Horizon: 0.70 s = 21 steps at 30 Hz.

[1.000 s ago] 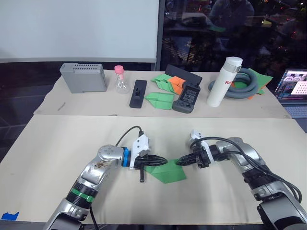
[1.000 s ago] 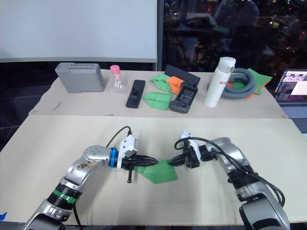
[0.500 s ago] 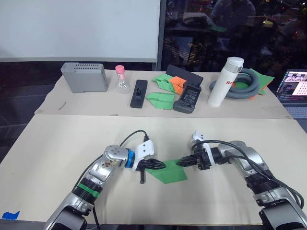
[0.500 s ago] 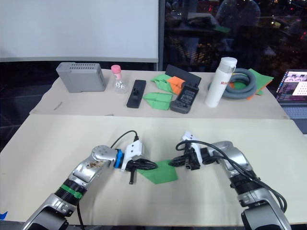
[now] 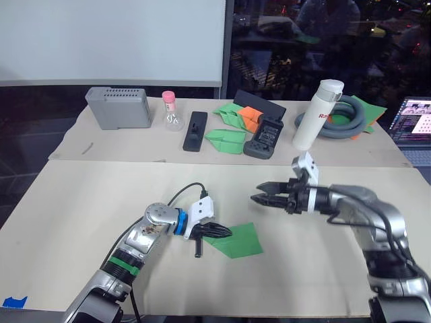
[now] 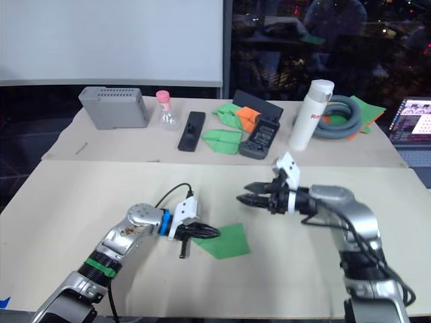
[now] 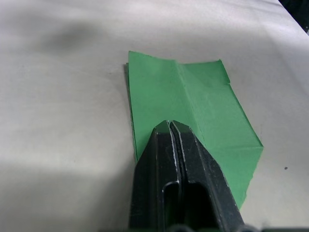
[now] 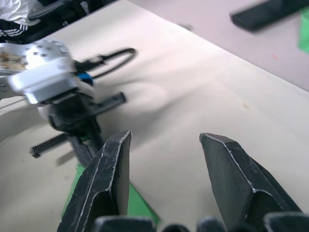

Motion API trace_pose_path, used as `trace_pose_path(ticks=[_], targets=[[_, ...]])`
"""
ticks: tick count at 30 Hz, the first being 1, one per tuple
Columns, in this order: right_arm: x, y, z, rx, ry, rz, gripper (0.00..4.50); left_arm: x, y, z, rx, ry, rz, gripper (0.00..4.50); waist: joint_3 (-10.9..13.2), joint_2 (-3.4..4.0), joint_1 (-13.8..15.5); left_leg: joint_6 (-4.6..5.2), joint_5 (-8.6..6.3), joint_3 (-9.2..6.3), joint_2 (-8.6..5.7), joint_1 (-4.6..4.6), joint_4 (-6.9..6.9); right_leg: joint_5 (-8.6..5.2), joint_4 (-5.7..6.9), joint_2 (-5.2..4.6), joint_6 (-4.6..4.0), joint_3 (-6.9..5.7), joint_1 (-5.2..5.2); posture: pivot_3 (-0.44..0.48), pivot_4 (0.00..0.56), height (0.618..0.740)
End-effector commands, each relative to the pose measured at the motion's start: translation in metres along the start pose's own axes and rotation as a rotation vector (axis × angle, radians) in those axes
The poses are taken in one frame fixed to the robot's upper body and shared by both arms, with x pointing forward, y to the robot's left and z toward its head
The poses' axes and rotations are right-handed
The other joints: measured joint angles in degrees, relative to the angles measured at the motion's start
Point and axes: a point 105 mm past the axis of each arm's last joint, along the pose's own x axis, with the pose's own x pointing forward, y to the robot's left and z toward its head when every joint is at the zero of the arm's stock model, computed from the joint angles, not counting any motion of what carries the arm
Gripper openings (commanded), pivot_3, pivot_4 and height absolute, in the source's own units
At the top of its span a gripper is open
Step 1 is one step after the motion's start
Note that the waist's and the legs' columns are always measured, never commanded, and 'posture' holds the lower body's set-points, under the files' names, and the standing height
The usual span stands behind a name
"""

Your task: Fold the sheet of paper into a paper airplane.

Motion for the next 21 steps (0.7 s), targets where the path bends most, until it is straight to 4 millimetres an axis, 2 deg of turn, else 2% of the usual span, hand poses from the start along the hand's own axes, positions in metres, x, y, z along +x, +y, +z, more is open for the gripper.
trace_pose_path(ticks=[1, 5, 10, 16, 21], targets=[[0.009, 0.024, -0.009, -0.025, -0.056, 0.002, 1.34, -0.005, -0.001, -0.019, -0.029, 0.068, -0.014, 0.0, 0.0, 0.0, 0.17, 0.0, 0.0, 0.0, -0.01, -0.01, 0.01, 0.0, 0.0, 0.01, 0.0, 0.01, 0.0, 0.0, 0.15, 0.74], [0.015, 0.029, -0.031, -0.035, -0.059, -0.05, 0.03, -0.007, 0.003, -0.021, -0.02, 0.08, -0.024, 0.0, 0.0, 0.0, 0.07, 0.07, 0.01, 0.16, -0.09, 0.02, 0.11, 0.0, 0.0, 0.27, 0.0, 0.0, 0.02, 0.0, 0.15, 0.74], [0.023, 0.034, -0.061, -0.055, -0.001, -0.112, 0.03, -0.009, 0.008, -0.021, -0.006, 0.089, -0.033, 0.0, 0.0, 0.0, 0.07, 0.09, 0.03, 0.17, -0.04, 0.18, 0.11, -0.01, 0.0, 0.57, -0.01, 0.02, 0.19, 0.0, 0.15, 0.74], [0.029, 0.038, -0.078, -0.047, 0.026, -0.13, 0.03, -0.003, -0.008, -0.021, 0.009, 0.092, -0.113, 0.0, 0.0, 0.0, -0.01, 0.07, 0.05, 0.17, -0.01, 0.2, 0.12, -0.02, 0.01, 0.7, -0.01, 0.04, 0.21, 0.0, 0.15, 0.74], [0.022, 0.029, -0.092, -0.094, 0.099, -0.168, 0.03, -0.003, -0.006, -0.021, 0.016, 0.097, -0.098, 0.0, 0.0, 0.0, 0.0, 0.08, 0.04, 0.15, 0.0, 0.24, 0.12, -0.03, -0.01, 0.72, -0.01, 0.02, 0.28, 0.0, 0.15, 0.74]])
